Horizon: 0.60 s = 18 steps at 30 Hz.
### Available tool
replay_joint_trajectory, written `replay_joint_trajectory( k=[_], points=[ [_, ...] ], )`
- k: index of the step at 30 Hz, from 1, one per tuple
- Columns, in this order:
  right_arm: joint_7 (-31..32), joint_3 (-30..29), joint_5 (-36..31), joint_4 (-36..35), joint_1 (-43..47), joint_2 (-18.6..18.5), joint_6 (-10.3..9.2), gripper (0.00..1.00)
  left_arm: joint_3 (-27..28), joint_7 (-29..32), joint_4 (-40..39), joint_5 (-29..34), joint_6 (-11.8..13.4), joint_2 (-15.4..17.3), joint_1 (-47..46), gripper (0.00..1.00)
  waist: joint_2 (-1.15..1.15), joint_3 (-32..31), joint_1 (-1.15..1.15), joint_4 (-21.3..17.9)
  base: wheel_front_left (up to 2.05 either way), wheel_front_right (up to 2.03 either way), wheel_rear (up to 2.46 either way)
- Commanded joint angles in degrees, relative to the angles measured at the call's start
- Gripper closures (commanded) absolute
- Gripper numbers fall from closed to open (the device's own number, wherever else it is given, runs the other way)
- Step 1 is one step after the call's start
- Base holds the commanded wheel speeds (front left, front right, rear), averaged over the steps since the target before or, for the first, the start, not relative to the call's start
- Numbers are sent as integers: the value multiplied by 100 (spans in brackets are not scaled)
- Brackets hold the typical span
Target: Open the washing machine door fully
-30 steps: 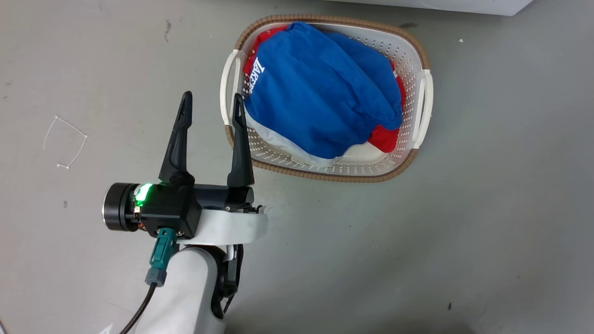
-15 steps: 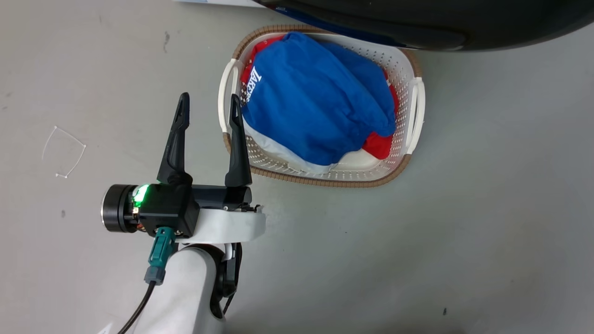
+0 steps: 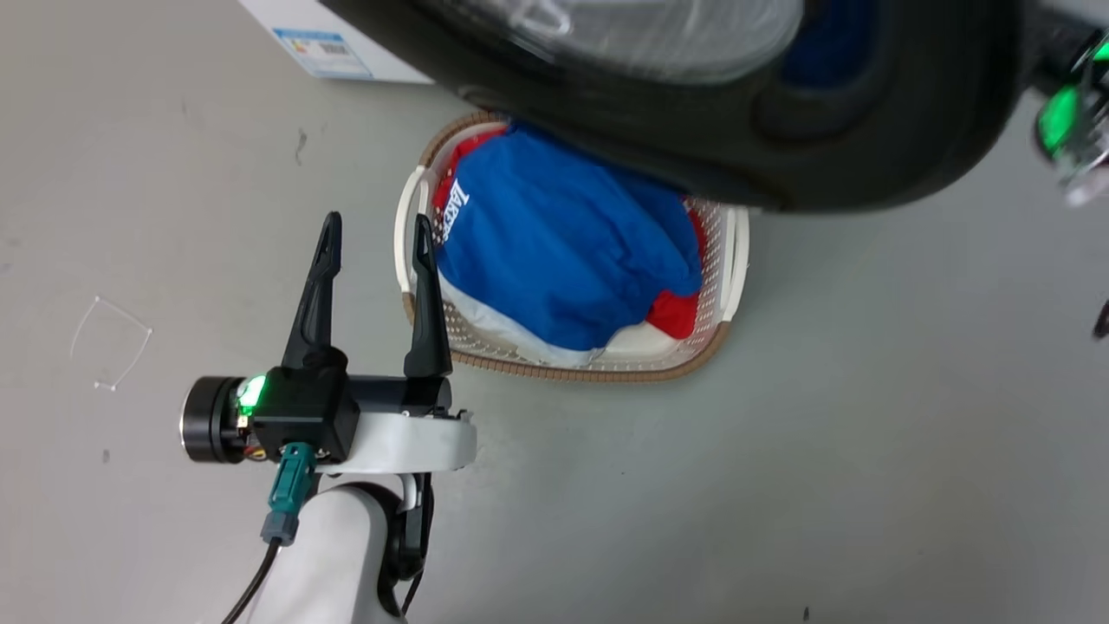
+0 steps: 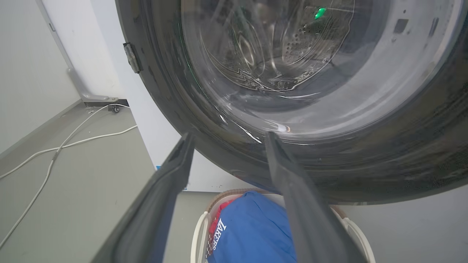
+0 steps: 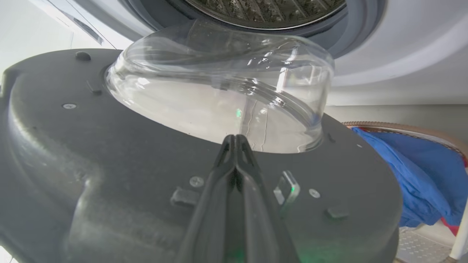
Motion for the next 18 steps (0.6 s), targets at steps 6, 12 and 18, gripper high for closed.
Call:
replay_joint_trajectory(
  k=[6,12,18],
  points=[
    [149,158,124,-514,725,209,16,100,124,-14,76,58,-82,-7,227,0,0,-397,0,-137,0,0,0],
    [254,316,199,-921,1445,351,16,100,199,-14,123,65,-121,-6,416,0,0,-713,0,-148,0,0,0],
    [305,464,235,-1199,2064,517,16,100,268,-14,185,67,-160,-7,657,0,0,-1073,0,-156,0,0,0]
  ],
)
